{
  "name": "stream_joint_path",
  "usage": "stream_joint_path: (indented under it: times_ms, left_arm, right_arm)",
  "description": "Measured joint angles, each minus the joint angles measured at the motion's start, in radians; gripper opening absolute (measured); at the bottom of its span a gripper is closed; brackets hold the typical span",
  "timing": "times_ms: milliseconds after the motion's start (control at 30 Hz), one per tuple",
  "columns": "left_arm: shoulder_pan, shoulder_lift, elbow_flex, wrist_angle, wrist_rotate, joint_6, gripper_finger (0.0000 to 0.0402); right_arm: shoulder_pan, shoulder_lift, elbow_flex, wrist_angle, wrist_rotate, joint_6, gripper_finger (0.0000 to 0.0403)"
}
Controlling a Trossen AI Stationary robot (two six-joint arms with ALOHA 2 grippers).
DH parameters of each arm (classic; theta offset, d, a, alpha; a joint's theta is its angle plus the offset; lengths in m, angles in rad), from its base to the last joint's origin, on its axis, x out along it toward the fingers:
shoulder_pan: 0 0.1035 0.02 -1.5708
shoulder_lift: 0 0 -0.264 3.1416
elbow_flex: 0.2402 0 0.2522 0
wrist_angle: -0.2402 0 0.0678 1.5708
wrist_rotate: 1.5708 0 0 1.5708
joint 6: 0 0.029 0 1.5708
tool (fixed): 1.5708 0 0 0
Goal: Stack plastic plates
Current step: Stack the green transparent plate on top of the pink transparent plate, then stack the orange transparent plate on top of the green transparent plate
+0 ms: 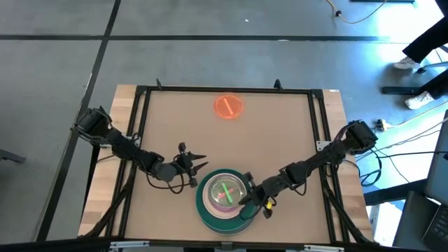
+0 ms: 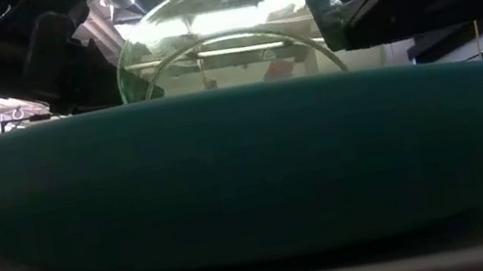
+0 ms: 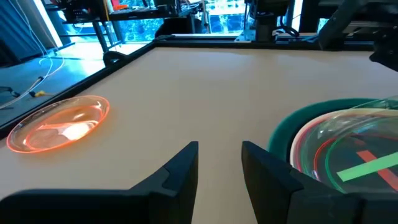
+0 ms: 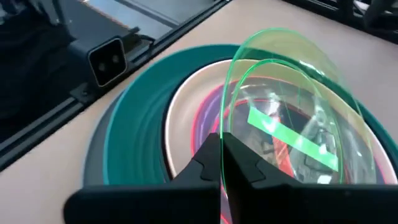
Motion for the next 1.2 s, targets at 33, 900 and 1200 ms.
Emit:
stream_joint_path:
  times_ms: [33,900,1200]
  left_arm:
    - [0.000,0.000,0.000,0.000,0.000,0.000,0.0117]
    - [0.032,0.000,0.000,0.011,0.157,-0.002,0.0117]
    - [0.076,0.000,0.000,0.013,0.236,-0.005,0.0117]
  right_arm:
    - [0.000,0.000,0.000,0.000,0.009,0.011,0.0001]
    - [0.000,-0.113,-0.001,-0.235,0.029,0.137,0.0145]
    - [0.000,-0.222,-0.091,-0.273,0.076,0.179,0.0145]
